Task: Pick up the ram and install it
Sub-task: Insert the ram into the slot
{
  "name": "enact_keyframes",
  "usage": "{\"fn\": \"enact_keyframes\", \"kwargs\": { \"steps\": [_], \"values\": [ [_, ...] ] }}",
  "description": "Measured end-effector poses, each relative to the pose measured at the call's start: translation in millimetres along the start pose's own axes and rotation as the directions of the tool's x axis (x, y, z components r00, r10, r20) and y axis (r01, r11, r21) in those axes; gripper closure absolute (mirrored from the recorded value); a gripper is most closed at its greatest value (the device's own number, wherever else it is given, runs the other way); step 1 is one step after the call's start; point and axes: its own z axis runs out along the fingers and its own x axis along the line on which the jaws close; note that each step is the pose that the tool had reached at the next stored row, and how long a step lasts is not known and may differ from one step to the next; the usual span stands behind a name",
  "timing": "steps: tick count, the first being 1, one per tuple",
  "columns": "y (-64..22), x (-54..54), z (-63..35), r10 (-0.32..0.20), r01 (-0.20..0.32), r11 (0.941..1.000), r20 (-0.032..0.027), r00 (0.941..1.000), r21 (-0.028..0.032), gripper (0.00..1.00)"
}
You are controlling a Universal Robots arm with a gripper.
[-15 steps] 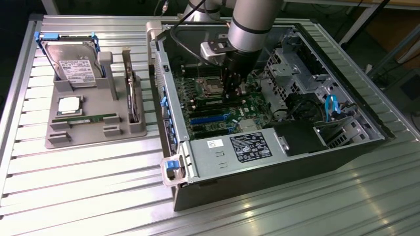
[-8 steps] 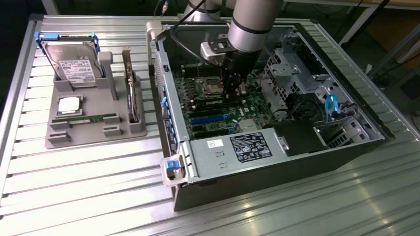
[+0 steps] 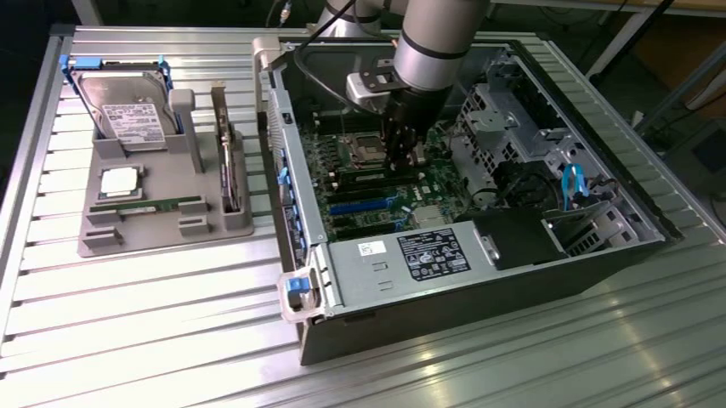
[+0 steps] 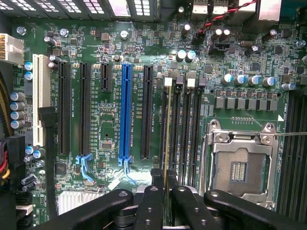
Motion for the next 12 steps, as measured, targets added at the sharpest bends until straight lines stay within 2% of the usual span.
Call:
{"fn": "enact_keyframes", "kwargs": {
  "steps": [12],
  "values": [
    [0.1, -0.1, 3.8, 0.0, 0.0, 1.0, -0.0001, 1.0, 0.0, 0.87]
  ]
}}
